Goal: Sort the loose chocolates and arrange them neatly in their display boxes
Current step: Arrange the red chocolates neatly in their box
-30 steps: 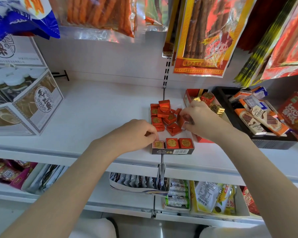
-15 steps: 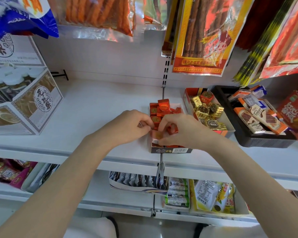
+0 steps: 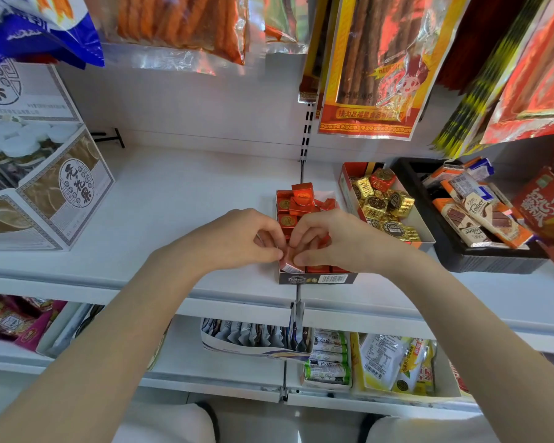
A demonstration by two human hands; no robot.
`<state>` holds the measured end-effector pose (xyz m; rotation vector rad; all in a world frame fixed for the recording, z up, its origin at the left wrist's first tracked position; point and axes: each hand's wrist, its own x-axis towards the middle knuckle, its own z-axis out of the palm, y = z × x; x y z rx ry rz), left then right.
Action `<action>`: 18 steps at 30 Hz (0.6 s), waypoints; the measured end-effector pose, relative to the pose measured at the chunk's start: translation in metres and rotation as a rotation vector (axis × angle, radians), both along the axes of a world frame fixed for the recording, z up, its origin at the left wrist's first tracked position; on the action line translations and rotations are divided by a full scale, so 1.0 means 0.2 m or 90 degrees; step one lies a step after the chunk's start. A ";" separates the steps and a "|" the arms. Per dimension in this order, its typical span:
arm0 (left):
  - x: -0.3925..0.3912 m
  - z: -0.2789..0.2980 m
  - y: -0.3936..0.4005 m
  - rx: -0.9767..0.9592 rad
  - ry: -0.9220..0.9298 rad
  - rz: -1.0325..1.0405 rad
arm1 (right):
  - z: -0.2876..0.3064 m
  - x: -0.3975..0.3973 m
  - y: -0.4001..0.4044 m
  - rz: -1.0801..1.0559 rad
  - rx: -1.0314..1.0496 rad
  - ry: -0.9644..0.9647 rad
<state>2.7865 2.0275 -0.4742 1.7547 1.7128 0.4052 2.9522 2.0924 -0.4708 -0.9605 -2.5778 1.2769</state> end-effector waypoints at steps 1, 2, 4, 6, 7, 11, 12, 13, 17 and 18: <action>0.00 0.00 0.00 -0.013 0.002 -0.004 | 0.00 0.00 0.00 0.004 0.004 -0.009; 0.00 0.01 -0.01 -0.020 0.007 -0.006 | 0.00 0.00 0.00 0.009 0.013 -0.019; 0.00 0.01 -0.01 -0.021 0.019 -0.007 | 0.01 0.00 0.00 0.022 0.036 -0.033; 0.01 0.01 -0.01 -0.018 0.019 -0.003 | 0.03 0.01 0.01 0.025 0.076 -0.047; 0.01 0.01 -0.01 -0.013 0.018 -0.001 | 0.04 0.02 0.02 0.005 0.108 -0.058; 0.02 0.01 -0.02 0.005 0.041 0.004 | 0.07 0.11 0.10 -0.134 0.272 -0.136; 0.03 0.00 -0.02 -0.001 0.054 0.000 | 0.06 0.11 0.10 -0.142 0.293 -0.160; 0.04 0.00 -0.02 -0.008 0.070 -0.008 | 0.05 0.11 0.10 -0.137 0.302 -0.177; 0.06 0.01 -0.02 -0.019 0.092 -0.021 | 0.02 0.05 0.06 -0.105 0.328 -0.205; 0.06 0.01 -0.02 -0.018 0.087 -0.019 | 0.01 0.04 0.07 -0.099 0.340 -0.212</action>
